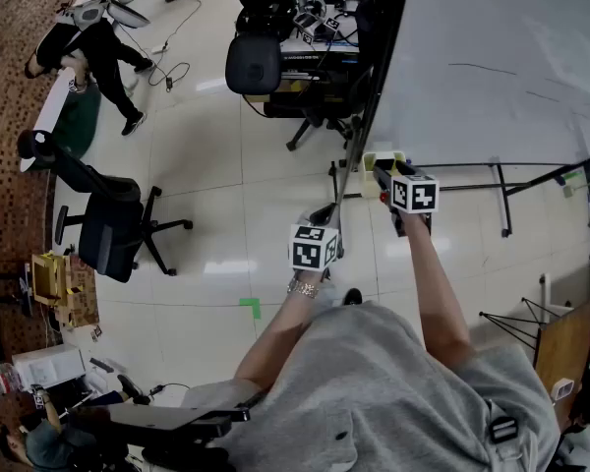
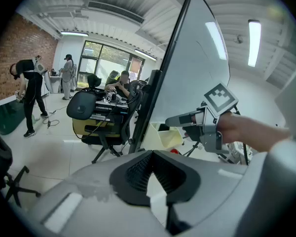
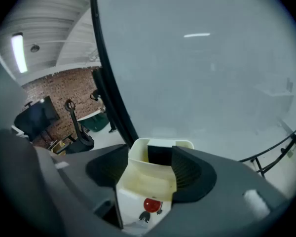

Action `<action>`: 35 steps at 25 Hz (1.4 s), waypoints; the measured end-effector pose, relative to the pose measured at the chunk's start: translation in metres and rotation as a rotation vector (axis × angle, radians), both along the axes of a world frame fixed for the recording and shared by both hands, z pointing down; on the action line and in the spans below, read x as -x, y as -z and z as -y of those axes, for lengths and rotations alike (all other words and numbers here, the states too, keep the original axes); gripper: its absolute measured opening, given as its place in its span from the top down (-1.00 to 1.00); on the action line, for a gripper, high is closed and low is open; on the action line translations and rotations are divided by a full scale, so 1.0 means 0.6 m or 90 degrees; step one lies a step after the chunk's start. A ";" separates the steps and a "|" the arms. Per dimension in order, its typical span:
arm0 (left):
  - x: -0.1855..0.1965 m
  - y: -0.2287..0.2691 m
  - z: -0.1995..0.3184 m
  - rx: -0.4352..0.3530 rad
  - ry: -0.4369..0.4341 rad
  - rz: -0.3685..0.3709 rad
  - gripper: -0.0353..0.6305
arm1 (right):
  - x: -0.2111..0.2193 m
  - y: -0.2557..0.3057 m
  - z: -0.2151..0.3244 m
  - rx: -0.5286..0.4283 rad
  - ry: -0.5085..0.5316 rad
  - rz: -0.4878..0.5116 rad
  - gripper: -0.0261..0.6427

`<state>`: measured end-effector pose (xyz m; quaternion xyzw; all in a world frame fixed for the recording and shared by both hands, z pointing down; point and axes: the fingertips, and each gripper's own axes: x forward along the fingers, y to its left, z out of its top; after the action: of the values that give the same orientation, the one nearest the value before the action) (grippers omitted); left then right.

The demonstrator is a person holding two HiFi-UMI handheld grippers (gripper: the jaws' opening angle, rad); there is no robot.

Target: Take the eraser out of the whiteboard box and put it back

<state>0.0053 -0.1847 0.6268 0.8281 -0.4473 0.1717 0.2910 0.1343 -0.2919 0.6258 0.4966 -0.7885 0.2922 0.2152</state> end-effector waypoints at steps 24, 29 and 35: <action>0.036 0.028 0.144 -0.029 -0.005 -0.023 0.88 | -0.029 0.079 0.032 0.018 -0.045 -0.036 0.10; 0.002 0.032 0.144 -0.034 -0.025 -0.024 0.88 | -0.037 0.145 -0.010 -0.008 -0.010 -0.012 0.10; -0.009 0.031 0.134 -0.033 -0.029 -0.016 0.88 | -0.035 0.063 -0.020 0.030 -0.004 -0.028 0.10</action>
<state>0.0109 -0.2653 0.6079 0.8473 -0.4291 0.1563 0.2710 0.1553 -0.2799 0.5880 0.5001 -0.7750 0.3002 0.2433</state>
